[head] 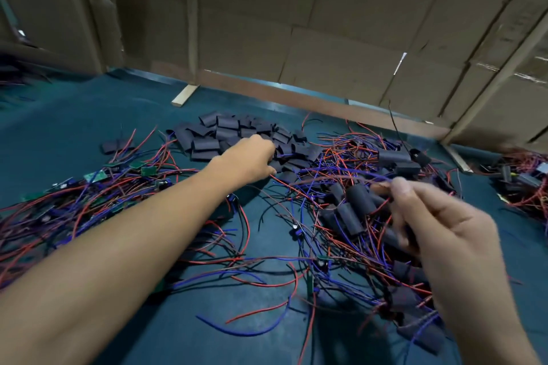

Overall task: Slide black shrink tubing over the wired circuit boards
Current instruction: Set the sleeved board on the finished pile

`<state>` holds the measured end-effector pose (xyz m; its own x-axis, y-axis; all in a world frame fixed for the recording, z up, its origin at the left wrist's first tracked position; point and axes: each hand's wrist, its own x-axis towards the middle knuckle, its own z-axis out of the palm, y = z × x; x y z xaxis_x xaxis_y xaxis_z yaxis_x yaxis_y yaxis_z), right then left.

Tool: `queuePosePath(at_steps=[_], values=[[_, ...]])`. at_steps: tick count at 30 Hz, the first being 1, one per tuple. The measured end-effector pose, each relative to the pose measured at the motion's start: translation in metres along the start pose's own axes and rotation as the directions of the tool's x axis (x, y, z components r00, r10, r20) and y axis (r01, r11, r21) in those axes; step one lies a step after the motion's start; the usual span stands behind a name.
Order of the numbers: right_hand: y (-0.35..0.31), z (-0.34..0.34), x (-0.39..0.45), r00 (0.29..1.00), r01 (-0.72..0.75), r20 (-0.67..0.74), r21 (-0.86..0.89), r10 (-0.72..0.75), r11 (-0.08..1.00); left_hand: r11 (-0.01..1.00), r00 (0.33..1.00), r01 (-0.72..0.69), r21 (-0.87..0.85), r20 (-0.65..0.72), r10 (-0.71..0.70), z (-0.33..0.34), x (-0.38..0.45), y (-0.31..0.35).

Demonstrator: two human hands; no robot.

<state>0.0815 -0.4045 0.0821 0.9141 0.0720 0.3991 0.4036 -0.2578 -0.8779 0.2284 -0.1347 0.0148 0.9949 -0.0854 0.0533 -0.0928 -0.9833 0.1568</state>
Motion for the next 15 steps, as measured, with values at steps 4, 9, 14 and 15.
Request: queuePosePath(at_steps=[4, 9, 14, 15], values=[[0.015, 0.014, -0.024, 0.997, 0.069, -0.031, -0.197, -0.076, 0.978, 0.99, 0.998, -0.049, 0.129, -0.025, 0.052, -0.008, -0.006, 0.007], [0.031, 0.029, -0.044, 0.993, -0.006, -0.113, -0.211, -0.019, 0.977, 0.984, 0.986, 0.1, -0.148, -0.119, -0.118, -0.051, -0.035, 0.002], [0.032, 0.033, -0.048, 0.983, -0.111, -0.121, 0.223, 0.141, 0.968, 0.715, 0.959, 0.047, -0.697, -0.168, -0.227, -0.061, -0.14, 0.009], [0.032, 0.033, -0.048, 0.982, -0.116, -0.118, 0.252, 0.149, 0.961, 0.69, 0.96, 0.014, -0.724, -0.183, -0.212, -0.055, -0.159, 0.015]])
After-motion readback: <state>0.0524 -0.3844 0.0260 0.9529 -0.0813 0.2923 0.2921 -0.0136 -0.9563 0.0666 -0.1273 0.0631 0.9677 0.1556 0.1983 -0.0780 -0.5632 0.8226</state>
